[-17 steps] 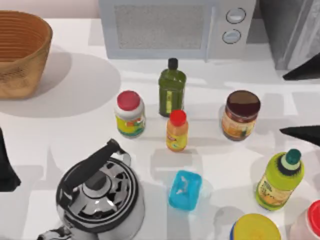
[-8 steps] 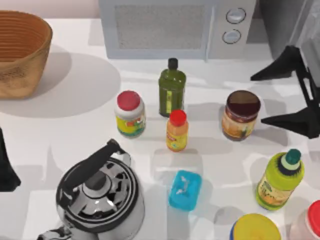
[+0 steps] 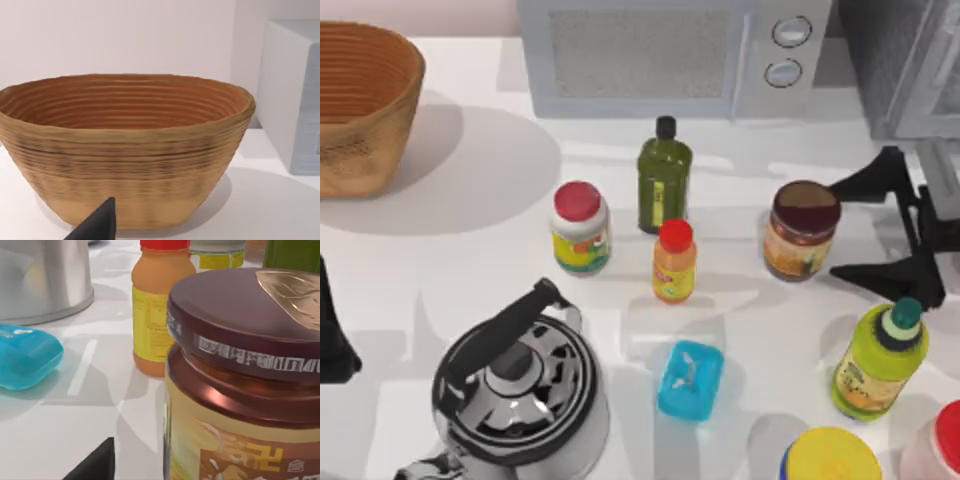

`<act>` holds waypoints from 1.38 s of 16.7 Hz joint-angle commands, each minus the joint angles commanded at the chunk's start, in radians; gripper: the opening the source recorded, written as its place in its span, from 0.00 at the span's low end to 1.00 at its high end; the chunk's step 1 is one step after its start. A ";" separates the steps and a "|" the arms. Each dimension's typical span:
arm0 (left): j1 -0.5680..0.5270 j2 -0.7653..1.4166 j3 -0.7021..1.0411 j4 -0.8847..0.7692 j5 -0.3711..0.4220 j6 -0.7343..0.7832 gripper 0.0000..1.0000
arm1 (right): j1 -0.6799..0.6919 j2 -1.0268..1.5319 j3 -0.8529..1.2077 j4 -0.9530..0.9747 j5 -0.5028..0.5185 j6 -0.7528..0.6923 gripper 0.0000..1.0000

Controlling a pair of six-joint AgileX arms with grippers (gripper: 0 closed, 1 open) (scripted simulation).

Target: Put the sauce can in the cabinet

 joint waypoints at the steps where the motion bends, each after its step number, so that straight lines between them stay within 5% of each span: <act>1: 0.000 0.000 0.000 0.000 0.000 0.000 1.00 | -0.001 0.004 0.001 -0.002 -0.001 -0.003 1.00; 7: 0.000 0.000 0.000 0.000 0.000 0.000 1.00 | 0.008 -0.013 -0.006 0.012 -0.001 0.008 1.00; 11: 0.000 0.000 0.000 0.000 0.000 0.000 1.00 | 0.019 -0.026 -0.046 0.153 -0.012 0.137 1.00; 23: 0.000 0.000 0.000 0.000 0.000 0.000 1.00 | 0.110 -0.111 -0.349 1.258 -0.016 1.025 1.00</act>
